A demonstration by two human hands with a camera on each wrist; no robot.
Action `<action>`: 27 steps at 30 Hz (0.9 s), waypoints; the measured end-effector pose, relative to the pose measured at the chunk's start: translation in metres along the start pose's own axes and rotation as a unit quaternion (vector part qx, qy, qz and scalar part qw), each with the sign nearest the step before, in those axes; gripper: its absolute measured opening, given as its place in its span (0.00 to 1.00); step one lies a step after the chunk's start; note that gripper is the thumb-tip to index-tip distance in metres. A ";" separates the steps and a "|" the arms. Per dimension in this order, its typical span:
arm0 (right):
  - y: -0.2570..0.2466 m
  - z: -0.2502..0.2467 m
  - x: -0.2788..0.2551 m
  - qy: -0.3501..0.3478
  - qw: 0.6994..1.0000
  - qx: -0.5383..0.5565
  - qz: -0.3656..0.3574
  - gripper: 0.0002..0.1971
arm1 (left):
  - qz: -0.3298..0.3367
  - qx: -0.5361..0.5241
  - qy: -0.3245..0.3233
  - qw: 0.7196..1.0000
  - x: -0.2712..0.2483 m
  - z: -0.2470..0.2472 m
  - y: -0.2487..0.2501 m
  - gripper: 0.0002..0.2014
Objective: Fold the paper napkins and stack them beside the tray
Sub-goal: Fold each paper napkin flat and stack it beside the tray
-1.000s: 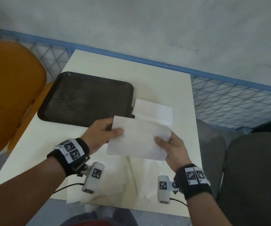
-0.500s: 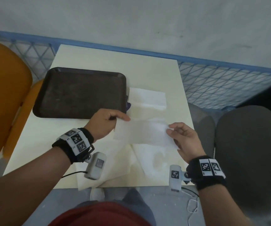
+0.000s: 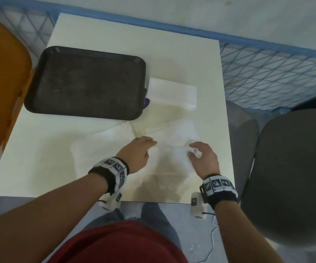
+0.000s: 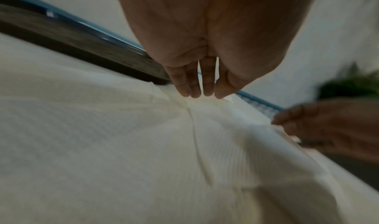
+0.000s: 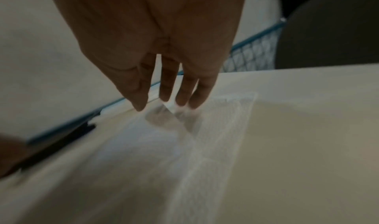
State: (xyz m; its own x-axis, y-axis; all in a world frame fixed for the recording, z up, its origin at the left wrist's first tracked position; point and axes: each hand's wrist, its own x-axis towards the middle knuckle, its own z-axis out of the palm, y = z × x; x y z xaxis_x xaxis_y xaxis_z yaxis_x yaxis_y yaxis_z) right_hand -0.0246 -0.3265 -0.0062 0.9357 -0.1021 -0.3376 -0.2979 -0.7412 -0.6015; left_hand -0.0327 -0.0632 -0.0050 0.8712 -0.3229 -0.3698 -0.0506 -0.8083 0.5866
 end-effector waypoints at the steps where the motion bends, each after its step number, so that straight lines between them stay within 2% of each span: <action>1: 0.000 0.006 -0.001 0.012 0.998 -0.057 -0.033 0.15 | 0.017 0.051 -0.024 0.998 0.004 0.010 0.004 0.28; 3: -0.004 0.020 -0.005 0.007 0.980 -0.164 -0.109 0.24 | 0.044 0.130 -0.034 0.990 0.009 0.023 0.010 0.30; 7: -0.025 0.052 -0.022 -0.147 0.925 -0.288 -0.198 0.33 | 0.036 0.192 -0.015 0.981 0.012 0.036 0.015 0.28; 8: -0.025 0.059 -0.025 -0.168 0.919 -0.296 -0.199 0.35 | 0.028 0.200 -0.012 0.979 0.012 0.037 0.014 0.28; 10: -0.016 0.061 -0.024 -0.165 0.918 -0.314 -0.177 0.38 | 0.020 0.209 -0.004 0.978 0.011 0.037 0.011 0.30; 13: 0.013 0.042 -0.016 -0.137 0.929 -0.331 -0.095 0.38 | 0.013 0.206 0.010 0.978 0.013 0.035 0.004 0.36; 15: 0.025 0.027 -0.011 -0.135 0.932 -0.329 -0.067 0.38 | -0.013 0.192 0.020 0.981 0.017 0.032 0.003 0.34; 18: 0.024 0.015 -0.008 -0.120 0.940 -0.308 -0.086 0.38 | -0.027 0.139 0.047 0.989 0.024 0.022 0.011 0.26; 21: 0.005 0.009 -0.003 -0.078 0.964 -0.210 -0.145 0.35 | 0.043 0.037 0.084 0.995 0.026 0.007 0.021 0.22; 23: -0.011 0.005 0.003 -0.081 0.969 -0.134 -0.192 0.25 | 0.084 -0.033 0.116 0.989 0.024 -0.003 0.026 0.21; 25: -0.026 -0.002 0.012 -0.091 0.971 -0.089 -0.202 0.13 | 0.074 -0.103 0.156 0.980 0.025 -0.010 0.027 0.20; 27: -0.036 -0.017 0.024 -0.086 0.979 -0.055 -0.179 0.11 | 0.006 -0.170 0.192 0.967 0.033 -0.014 0.028 0.19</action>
State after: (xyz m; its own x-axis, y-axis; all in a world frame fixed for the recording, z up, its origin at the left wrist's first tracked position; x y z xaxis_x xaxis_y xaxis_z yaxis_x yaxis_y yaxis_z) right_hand 0.0116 -0.3138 0.0201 0.9282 0.2830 -0.2415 0.0741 -0.7768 -0.6253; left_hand 0.0011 -0.0899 0.0095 0.9919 -0.0720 -0.1043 0.0440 -0.5765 0.8159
